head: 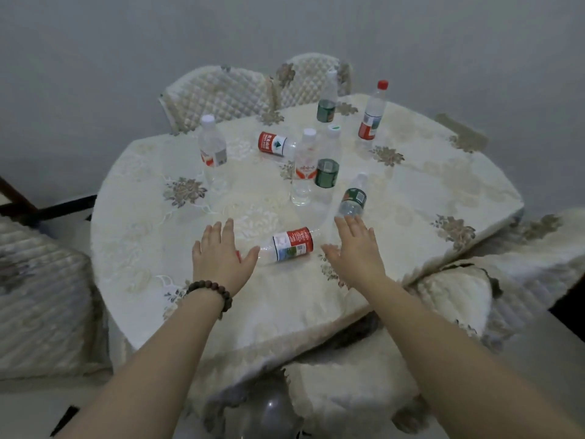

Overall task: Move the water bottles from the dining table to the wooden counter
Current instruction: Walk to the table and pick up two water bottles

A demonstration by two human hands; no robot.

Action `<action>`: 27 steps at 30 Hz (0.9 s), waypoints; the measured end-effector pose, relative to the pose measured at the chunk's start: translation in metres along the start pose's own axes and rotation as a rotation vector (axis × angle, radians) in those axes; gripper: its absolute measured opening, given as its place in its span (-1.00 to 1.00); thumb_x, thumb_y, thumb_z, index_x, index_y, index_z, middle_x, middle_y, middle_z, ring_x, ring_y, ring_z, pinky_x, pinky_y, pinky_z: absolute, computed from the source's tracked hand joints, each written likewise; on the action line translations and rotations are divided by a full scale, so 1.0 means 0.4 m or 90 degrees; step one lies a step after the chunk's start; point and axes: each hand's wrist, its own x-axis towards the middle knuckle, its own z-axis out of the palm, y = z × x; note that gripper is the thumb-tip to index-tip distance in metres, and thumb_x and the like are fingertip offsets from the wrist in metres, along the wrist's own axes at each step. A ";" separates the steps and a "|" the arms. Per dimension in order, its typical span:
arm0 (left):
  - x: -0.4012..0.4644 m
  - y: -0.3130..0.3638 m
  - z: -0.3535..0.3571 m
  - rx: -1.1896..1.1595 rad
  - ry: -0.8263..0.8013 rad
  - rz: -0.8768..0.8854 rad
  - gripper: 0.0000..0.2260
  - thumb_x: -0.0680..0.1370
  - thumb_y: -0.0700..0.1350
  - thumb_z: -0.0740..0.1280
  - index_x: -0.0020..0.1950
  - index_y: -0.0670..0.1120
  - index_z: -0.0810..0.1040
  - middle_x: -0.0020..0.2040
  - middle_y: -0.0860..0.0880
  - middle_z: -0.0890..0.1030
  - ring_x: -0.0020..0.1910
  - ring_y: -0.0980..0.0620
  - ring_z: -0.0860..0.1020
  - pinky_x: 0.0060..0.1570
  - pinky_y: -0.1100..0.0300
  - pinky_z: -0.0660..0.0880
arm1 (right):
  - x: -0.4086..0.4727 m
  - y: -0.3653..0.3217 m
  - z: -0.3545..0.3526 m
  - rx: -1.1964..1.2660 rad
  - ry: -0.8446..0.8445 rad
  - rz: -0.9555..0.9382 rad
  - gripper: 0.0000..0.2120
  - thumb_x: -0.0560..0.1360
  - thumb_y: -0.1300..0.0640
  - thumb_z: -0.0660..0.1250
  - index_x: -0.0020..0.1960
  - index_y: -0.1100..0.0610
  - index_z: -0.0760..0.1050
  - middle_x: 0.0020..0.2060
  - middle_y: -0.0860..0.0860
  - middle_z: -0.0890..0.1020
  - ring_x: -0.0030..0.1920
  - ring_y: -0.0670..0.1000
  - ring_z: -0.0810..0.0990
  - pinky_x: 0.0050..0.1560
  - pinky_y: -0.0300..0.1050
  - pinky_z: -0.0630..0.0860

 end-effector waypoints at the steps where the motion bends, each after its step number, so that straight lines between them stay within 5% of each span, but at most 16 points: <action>1: 0.008 -0.003 0.006 0.008 0.000 -0.009 -0.30 0.53 0.27 0.14 0.55 -0.07 0.07 0.54 -0.12 0.16 0.52 -0.08 0.07 0.46 -0.08 0.07 | 0.024 -0.004 0.009 -0.001 -0.018 -0.020 -0.34 0.56 -0.17 0.14 0.55 0.05 0.02 0.56 0.06 0.06 0.56 0.05 -0.07 0.53 0.09 -0.13; 13: 0.105 -0.066 0.055 0.010 -0.021 -0.055 -0.28 0.52 0.29 0.14 0.55 -0.07 0.07 0.52 -0.11 0.20 0.52 -0.08 0.08 0.47 -0.05 0.04 | 0.219 -0.092 0.182 -0.156 -0.216 -0.220 -0.13 0.47 -0.18 0.32 0.56 -0.04 -0.14 0.57 0.01 -0.08 0.56 0.08 -0.16 0.52 0.16 -0.19; 18: 0.124 -0.074 0.059 -0.004 -0.033 -0.053 -0.29 0.52 0.28 0.15 0.55 -0.08 0.08 0.51 -0.11 0.22 0.51 -0.08 0.11 0.45 -0.03 0.08 | 0.217 -0.077 0.196 -0.134 -0.172 -0.227 -0.28 0.45 -0.14 0.36 0.50 -0.02 0.14 0.43 0.01 0.31 0.47 0.08 0.19 0.50 0.12 -0.11; 27: 0.171 0.007 0.027 -0.119 -0.009 -0.008 -0.42 0.60 0.18 0.09 0.50 -0.14 0.21 0.43 -0.16 0.35 0.41 -0.14 0.28 0.37 -0.07 0.23 | 0.153 0.041 0.085 0.056 0.027 -0.064 -0.34 0.35 -0.12 0.45 0.38 0.04 0.35 0.23 0.03 0.51 0.21 0.12 0.44 0.23 0.00 0.35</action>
